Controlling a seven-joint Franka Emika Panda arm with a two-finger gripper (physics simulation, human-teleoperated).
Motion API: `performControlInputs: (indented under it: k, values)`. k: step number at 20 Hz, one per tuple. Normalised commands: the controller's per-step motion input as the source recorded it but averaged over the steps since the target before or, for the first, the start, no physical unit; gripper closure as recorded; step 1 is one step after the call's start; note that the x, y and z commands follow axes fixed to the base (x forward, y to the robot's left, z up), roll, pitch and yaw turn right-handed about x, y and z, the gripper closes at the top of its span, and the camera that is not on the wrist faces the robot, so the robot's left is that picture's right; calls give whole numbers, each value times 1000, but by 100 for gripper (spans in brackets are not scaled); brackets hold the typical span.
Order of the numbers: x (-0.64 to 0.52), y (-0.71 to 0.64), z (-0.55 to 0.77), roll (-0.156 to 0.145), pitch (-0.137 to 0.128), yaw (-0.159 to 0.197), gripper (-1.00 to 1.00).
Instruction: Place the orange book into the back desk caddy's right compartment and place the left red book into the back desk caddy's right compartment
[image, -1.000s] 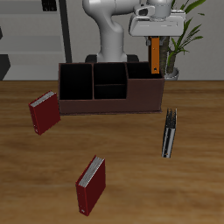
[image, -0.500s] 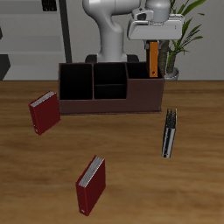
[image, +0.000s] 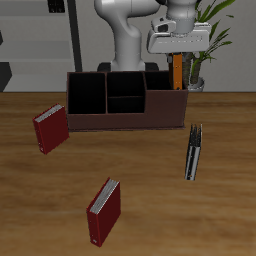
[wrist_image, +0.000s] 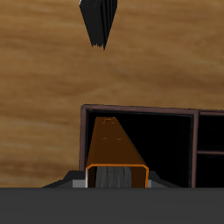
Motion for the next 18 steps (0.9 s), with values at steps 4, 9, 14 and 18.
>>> performControlInputs:
  k: [4, 9, 14, 18]
  values:
    - [91, 18, -200, -3, 50, 1, 100]
    - [120, 51, -171, -12, 40, 1, 100]
    - [81, 33, -136, -4, 27, 7, 100]
    - [75, 30, -223, -8, 33, 11, 100]
